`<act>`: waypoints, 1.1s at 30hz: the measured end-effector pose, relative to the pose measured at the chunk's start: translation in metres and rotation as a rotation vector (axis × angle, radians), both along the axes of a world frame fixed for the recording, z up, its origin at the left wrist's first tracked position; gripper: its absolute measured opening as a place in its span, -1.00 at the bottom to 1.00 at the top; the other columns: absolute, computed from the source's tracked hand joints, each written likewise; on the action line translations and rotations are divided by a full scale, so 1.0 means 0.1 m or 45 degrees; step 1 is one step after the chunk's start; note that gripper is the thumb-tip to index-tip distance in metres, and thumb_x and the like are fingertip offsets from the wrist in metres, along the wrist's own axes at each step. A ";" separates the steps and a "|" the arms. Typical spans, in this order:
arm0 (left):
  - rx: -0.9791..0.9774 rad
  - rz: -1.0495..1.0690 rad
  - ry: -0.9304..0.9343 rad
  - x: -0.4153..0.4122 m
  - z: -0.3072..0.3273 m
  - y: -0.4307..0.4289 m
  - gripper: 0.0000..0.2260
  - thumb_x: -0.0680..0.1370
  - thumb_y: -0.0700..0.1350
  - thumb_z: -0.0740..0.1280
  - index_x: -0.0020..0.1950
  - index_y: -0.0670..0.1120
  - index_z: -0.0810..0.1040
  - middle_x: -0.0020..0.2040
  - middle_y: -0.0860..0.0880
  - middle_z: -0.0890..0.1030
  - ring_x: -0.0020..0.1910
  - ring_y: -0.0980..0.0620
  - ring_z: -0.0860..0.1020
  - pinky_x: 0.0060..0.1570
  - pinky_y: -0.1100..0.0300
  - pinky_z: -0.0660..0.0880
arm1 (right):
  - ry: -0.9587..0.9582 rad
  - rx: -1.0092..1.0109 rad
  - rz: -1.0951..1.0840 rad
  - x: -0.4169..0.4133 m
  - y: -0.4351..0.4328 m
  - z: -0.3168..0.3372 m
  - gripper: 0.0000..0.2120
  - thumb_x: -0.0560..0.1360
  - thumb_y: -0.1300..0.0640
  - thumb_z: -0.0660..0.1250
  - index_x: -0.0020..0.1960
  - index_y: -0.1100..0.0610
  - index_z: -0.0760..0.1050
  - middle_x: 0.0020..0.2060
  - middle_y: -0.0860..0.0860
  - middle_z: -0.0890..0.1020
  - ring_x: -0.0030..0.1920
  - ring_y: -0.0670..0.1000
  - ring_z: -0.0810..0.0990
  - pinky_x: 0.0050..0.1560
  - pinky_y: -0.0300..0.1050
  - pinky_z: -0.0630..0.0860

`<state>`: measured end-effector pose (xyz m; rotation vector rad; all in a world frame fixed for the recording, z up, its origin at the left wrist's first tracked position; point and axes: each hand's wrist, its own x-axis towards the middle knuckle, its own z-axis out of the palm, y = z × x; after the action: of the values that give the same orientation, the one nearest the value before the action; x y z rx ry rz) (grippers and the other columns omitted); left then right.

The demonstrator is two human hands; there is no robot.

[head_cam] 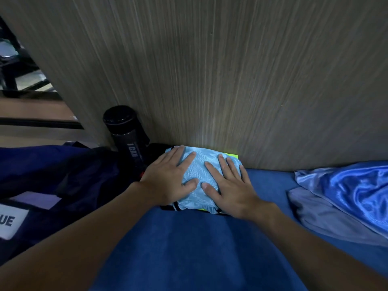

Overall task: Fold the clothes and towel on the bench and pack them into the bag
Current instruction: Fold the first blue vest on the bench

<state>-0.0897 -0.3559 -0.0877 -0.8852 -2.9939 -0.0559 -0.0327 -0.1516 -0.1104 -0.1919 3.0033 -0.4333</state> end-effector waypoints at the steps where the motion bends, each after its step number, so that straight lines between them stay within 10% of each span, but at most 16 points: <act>1: 0.002 0.015 -0.023 -0.01 0.01 0.01 -0.19 0.43 0.40 -0.17 0.63 0.09 -0.13 0.64 -0.08 -0.13 0.60 0.03 -0.18 0.52 0.14 -0.23 | -0.019 -0.014 -0.010 -0.01 0.00 0.00 -0.37 0.56 -0.37 -0.15 0.56 -0.25 -0.23 0.56 -0.06 -0.33 0.53 -0.06 -0.41 0.51 0.13 -0.36; 6: -0.022 0.064 -0.114 -0.02 0.06 0.04 -0.34 0.61 0.29 0.05 0.62 0.13 -0.15 0.64 -0.07 -0.16 0.60 0.04 -0.20 0.56 0.09 -0.19 | -0.061 0.003 -0.017 -0.04 0.01 0.01 -0.39 0.56 -0.38 -0.16 0.54 -0.29 -0.25 0.56 -0.04 -0.32 0.53 -0.05 -0.39 0.51 0.17 -0.34; 12: 0.017 0.137 -0.102 0.05 0.36 0.16 -0.20 0.42 0.41 -0.20 0.61 0.12 0.06 0.63 -0.12 0.01 0.60 -0.03 -0.03 0.56 0.05 -0.05 | 0.004 0.005 -0.048 0.14 0.19 0.24 -0.41 0.58 -0.33 -0.19 0.57 -0.21 -0.16 0.59 -0.05 -0.18 0.56 -0.03 -0.31 0.51 0.20 -0.30; 17: 0.041 0.017 0.265 0.29 0.74 0.74 -0.26 0.43 0.31 -0.19 0.39 0.01 0.46 0.40 -0.05 0.44 0.41 -0.08 0.33 0.36 -0.02 0.17 | 0.367 0.128 -0.180 0.58 0.84 0.40 -0.33 0.50 -0.29 -0.27 0.43 -0.05 0.30 0.34 -0.05 0.43 0.40 0.04 0.30 0.40 0.13 0.15; 22: 0.178 -0.161 0.107 0.60 0.76 1.80 -0.42 0.49 0.23 -0.02 0.38 0.02 0.46 0.30 -0.02 0.53 0.34 -0.09 0.42 0.30 0.01 0.29 | 0.452 0.228 -0.516 1.08 1.80 0.37 -0.52 0.43 -0.15 0.00 0.08 0.06 0.56 -0.01 0.03 0.59 0.12 0.16 0.53 0.15 0.16 0.37; 26: 0.215 -0.293 -0.029 0.87 0.62 2.56 -0.62 0.57 0.08 0.27 0.37 0.03 0.45 0.28 -0.04 0.54 0.29 -0.12 0.47 0.25 0.02 0.37 | 0.354 0.390 -0.758 1.60 2.51 0.36 -0.70 0.47 0.00 0.30 0.16 0.06 0.54 0.12 0.06 0.55 0.21 0.16 0.45 0.21 0.14 0.27; 33: 0.115 -0.408 -0.116 1.09 0.24 3.37 -0.46 0.53 0.11 0.37 0.49 0.07 0.35 0.39 0.05 0.43 0.38 -0.03 0.38 0.36 0.00 0.30 | 0.064 0.476 -0.898 2.07 3.04 0.18 -0.63 0.57 -0.05 0.17 0.35 0.00 0.33 0.23 -0.01 0.51 0.28 0.11 0.41 0.19 0.09 0.23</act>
<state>0.0189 -0.0191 -0.0639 -1.3745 -2.8684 -0.2400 0.1738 0.1524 -0.0925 0.9079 3.0369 0.1036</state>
